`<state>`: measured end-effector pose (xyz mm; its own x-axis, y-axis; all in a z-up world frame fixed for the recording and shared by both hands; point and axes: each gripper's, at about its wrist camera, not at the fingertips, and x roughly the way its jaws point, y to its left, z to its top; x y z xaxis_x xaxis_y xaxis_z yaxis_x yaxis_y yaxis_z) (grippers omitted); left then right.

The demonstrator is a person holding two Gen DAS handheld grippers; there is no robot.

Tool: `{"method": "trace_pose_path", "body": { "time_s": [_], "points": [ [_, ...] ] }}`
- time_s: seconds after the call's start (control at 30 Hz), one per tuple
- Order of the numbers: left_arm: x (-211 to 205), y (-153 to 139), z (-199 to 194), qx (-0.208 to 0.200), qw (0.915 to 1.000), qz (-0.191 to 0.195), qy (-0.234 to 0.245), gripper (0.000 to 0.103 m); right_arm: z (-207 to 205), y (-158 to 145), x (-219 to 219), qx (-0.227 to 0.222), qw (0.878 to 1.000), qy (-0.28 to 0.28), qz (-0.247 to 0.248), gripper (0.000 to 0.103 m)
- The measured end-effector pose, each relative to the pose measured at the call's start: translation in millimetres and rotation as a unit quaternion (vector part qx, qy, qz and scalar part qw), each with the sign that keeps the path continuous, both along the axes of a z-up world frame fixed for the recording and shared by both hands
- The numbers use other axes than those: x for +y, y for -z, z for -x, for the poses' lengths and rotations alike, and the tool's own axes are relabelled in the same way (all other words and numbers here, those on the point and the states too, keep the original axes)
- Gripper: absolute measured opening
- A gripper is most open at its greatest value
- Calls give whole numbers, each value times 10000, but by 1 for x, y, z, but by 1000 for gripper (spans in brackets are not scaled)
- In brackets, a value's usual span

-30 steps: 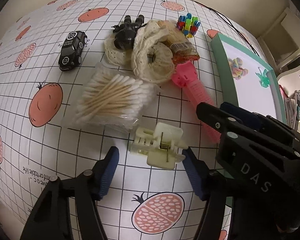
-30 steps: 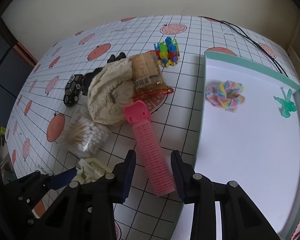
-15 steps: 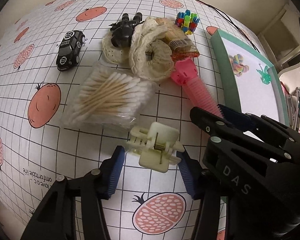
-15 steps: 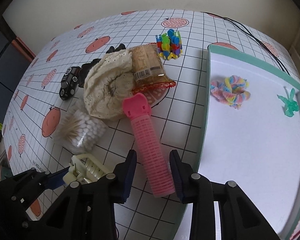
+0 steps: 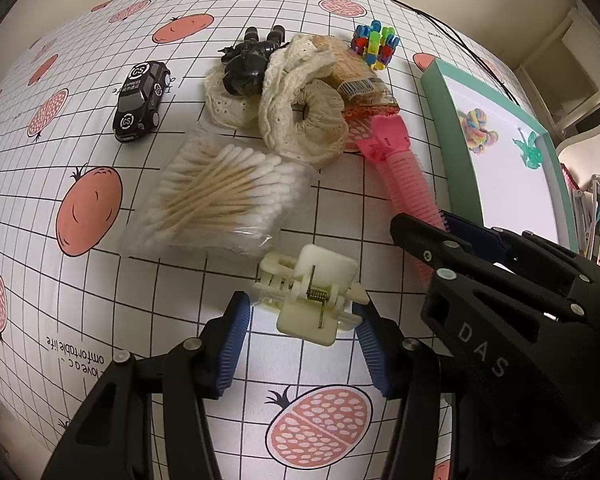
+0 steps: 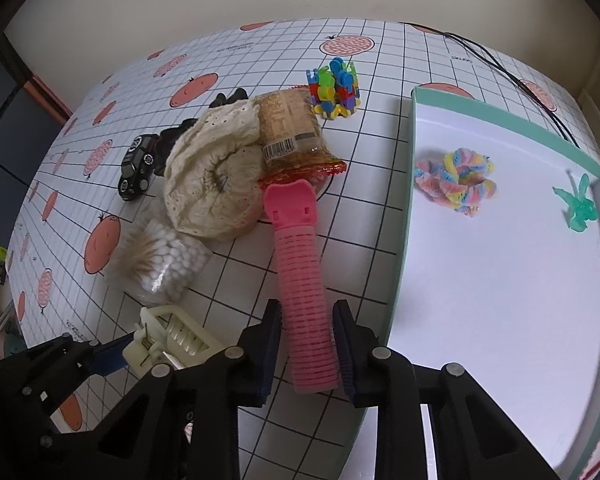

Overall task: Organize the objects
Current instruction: 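Grasp the claw clip with the left tool while the right tool grasps the pink roller, then carry the claw clip and pink roller over the green tray with both tools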

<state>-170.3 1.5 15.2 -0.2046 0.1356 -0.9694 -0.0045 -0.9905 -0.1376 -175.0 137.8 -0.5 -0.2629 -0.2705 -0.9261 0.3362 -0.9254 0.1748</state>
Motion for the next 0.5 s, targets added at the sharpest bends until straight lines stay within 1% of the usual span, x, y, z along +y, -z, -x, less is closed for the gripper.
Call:
{"method": "trace_pose_path", "body": {
  "time_s": [0.2,0.37,0.5],
  "points": [
    [-4,-2,2,9,10000,-2,-65,55,-1,-8,2,114,9999,7,72,27],
    [-10,-9,5,133,9998,-39,-133,55,-2,-21,9,259,9993,50,274,26],
    [-13,-17,6,236,9996,-71,-155,55,-6,-35,4,442,9984,21,347,26]
  ]
}}
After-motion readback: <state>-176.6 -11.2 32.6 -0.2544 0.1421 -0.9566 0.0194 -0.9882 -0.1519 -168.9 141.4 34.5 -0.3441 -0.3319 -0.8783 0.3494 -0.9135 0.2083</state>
